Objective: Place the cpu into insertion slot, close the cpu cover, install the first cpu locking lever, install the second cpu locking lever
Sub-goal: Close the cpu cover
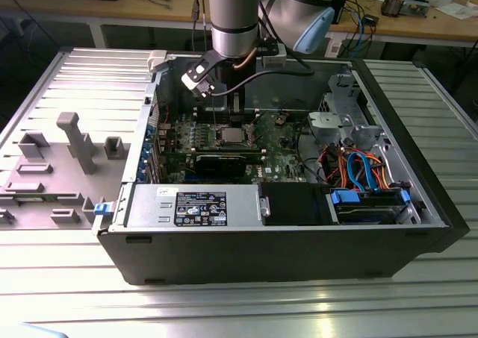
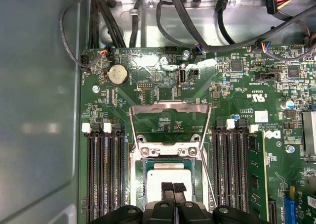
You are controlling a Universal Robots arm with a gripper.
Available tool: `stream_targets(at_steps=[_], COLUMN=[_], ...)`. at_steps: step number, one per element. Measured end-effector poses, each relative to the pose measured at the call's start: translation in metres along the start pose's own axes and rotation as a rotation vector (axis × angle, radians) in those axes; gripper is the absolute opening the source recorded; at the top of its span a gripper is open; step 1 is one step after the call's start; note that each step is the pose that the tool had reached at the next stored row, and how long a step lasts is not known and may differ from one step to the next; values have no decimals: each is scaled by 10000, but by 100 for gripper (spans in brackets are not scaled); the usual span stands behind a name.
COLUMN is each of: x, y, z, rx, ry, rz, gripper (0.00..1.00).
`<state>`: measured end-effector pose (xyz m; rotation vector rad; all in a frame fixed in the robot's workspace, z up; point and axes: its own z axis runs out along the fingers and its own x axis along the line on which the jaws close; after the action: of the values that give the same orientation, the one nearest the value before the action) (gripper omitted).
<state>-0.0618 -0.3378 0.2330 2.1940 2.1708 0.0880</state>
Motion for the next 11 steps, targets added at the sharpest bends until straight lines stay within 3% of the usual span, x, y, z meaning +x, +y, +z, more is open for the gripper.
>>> stream_targets(at_steps=[11], x=[0], y=[0], z=[-1], rx=[-1], ry=[0], rz=[0], gripper=[11])
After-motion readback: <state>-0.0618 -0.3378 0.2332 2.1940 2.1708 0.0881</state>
